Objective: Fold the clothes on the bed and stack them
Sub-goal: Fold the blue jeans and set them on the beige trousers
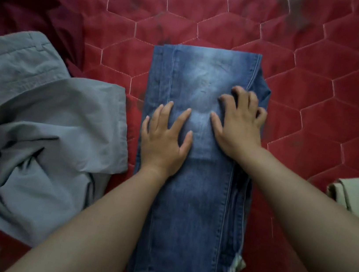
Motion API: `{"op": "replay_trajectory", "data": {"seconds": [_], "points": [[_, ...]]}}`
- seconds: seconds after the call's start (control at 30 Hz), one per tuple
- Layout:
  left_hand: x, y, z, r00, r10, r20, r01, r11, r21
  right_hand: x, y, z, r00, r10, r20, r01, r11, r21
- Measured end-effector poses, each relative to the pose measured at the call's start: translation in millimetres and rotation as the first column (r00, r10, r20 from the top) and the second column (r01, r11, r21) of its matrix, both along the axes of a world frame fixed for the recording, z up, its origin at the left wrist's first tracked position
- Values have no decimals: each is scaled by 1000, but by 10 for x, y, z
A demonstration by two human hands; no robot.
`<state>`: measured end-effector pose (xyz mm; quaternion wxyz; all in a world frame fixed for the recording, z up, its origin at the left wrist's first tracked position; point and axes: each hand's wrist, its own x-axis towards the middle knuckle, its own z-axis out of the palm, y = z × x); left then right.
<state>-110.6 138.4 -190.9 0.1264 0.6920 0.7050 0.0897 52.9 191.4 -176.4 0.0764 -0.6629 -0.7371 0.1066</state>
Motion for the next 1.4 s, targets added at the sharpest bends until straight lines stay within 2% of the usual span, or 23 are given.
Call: {"op": "replay_trajectory", "data": {"seconds": [0.1, 0.27, 0.63, 0.73, 0.83, 0.93, 1.03, 1.1, 1.17, 1.23, 1.33, 1.4], "points": [[-8, 16, -42, 1000, 2, 23, -4, 998, 55, 40, 353, -50, 999, 14, 38, -15, 1000, 18], [-10, 40, -40, 1000, 6, 18, -7, 998, 56, 57, 790, -91, 995, -12, 100, 14, 1000, -14], [-6, 65, -63, 1000, -2, -18, 2, 1000, -9, 166, 1011, -36, 985, -115, 126, 121, 992, -43], [-12, 77, -92, 1000, -6, -24, 6, 1000, -2, 210, 1123, 21, 997, -73, -15, 72, 996, -59], [-28, 68, -137, 999, -6, -31, 6, 1000, 14, 225, 1150, 111, 977, -117, -181, 107, 992, -65], [-37, 56, -117, 1000, -2, -20, 2, 1000, 10, 200, 1057, 244, 981, -79, -176, 67, 995, -73], [-19, 29, 6, 1000, -17, 3, 18, 999, -42, 231, 811, 448, 969, -44, -242, 39, 999, -23], [-87, 10, 132, 994, -32, 109, 40, 997, -73, 216, 572, 572, 952, -20, -306, 26, 1000, 16], [-228, -39, 326, 932, 18, 361, 3, 998, -58, 180, 253, 678, 939, -14, -345, 24, 999, 26], [-418, -151, 558, 803, 158, 574, -165, 985, -40, 152, -135, 773, 930, -9, -367, 14, 1000, 12], [-681, -306, 882, 606, 407, 684, -411, 896, -169, 126, -759, 909, 929, 55, -365, -76, 996, -43], [-777, -393, 1018, 484, 500, 718, -440, 848, -294, 123, -1156, 966, 930, 99, -353, -139, 986, -88]]}}
